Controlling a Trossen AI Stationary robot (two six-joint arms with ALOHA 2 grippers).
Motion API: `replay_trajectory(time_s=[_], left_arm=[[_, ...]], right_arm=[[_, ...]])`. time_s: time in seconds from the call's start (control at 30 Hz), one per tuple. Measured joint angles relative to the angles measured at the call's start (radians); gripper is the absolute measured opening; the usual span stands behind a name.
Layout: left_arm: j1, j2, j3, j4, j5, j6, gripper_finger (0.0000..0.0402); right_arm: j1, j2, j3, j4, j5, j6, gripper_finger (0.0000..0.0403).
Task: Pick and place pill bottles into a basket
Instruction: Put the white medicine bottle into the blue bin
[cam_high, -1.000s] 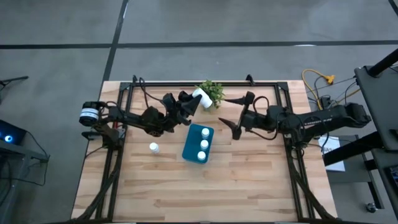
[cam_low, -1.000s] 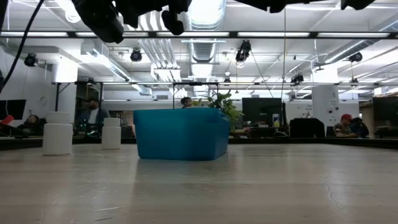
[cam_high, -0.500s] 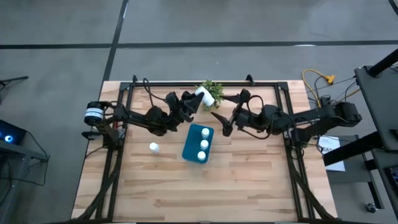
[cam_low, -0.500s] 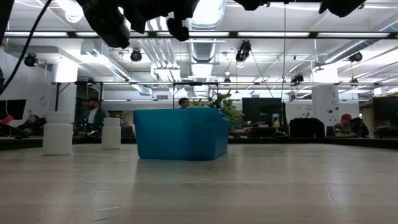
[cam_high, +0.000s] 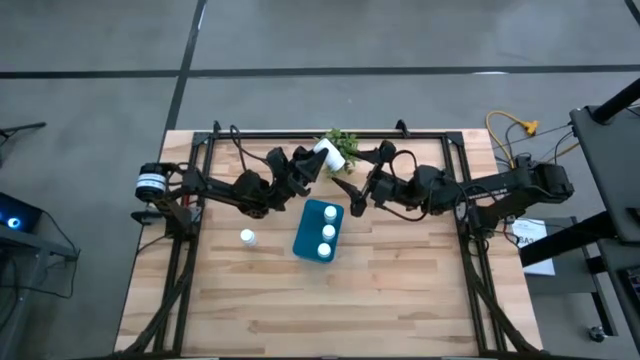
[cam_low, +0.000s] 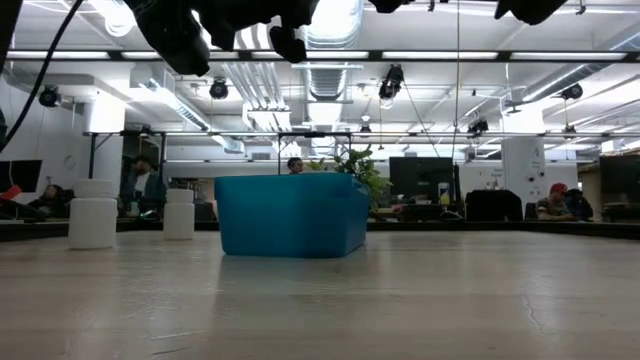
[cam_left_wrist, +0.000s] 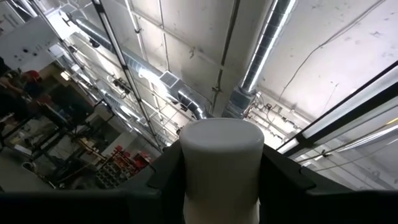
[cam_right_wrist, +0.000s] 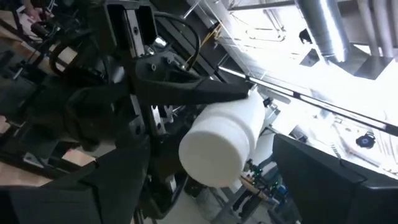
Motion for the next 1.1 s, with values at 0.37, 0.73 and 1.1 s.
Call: replay_trajectory(time_s=[0.37, 0.73, 1.1], left_arm=[[-0.002, 0.000, -0.007, 0.002, 0.014, 0.000, 0.0138], [-0.003, 0.000, -0.009, -0.001, 0.018, -0.002, 0.0138], [-0.005, -0.001, -0.010, 0.003, 0.031, -0.016, 0.0138]], right_arm=[[-0.023, 0.104, 0.117, -0.004, -0.019, 0.006, 0.0329], [-0.028, 0.094, 0.109, -0.024, -0.025, -0.005, 0.0328], [-0.036, 0.092, 0.106, -0.031, -0.007, -0.018, 0.0218]])
